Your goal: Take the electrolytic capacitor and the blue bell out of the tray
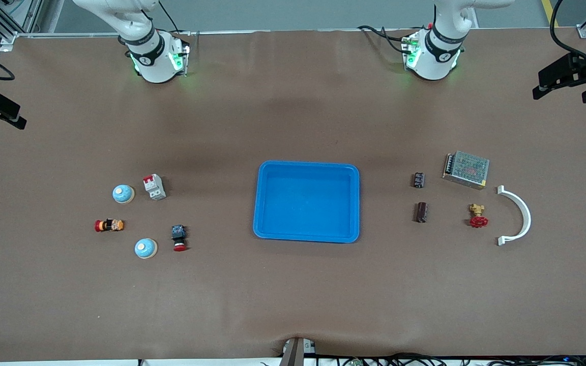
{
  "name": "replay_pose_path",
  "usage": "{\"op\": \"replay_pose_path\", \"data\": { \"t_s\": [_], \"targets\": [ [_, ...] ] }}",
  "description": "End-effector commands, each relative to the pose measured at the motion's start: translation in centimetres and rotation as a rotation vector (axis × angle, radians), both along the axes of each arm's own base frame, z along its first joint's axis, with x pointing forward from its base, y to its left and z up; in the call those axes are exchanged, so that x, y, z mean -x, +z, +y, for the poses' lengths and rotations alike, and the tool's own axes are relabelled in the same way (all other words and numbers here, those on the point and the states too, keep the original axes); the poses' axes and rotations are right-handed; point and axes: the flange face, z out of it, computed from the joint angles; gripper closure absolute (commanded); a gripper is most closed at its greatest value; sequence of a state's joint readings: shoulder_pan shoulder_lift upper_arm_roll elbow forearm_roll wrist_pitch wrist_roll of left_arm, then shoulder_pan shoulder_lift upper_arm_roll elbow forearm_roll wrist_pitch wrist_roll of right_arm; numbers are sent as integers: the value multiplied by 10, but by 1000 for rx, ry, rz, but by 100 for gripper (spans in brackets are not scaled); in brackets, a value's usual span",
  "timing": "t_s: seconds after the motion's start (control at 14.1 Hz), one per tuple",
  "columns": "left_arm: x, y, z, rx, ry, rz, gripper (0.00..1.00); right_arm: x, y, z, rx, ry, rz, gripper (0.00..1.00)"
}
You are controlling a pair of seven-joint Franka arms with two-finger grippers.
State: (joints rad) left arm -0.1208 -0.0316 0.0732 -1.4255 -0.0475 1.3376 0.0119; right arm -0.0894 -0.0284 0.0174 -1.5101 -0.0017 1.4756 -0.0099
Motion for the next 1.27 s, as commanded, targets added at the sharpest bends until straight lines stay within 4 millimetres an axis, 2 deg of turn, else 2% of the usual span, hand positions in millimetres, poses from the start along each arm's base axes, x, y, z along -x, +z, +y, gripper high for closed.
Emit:
{"op": "replay_pose_path", "data": {
  "t_s": [0.0, 0.21, 0.5, 0.78, 1.2],
  "targets": [
    [23, -35, 4, -7, -17, -72, 0, 0, 2, 1, -1, -13, -3, 0],
    [8, -57, 1, -11, -58, -51, 0, 0, 2, 1, -1, -13, -3, 0],
    [-25, -53, -8, -18, -87, -62, 0, 0, 2, 2, -1, -10, -3, 0],
    [-33, -56, -6, -11, -84, -60, 0, 0, 2, 2, -1, -11, -3, 0],
    [-39, -48, -5, -9, -82, -80, 0, 0, 2, 1, 0, -11, -3, 0]
  ]
}}
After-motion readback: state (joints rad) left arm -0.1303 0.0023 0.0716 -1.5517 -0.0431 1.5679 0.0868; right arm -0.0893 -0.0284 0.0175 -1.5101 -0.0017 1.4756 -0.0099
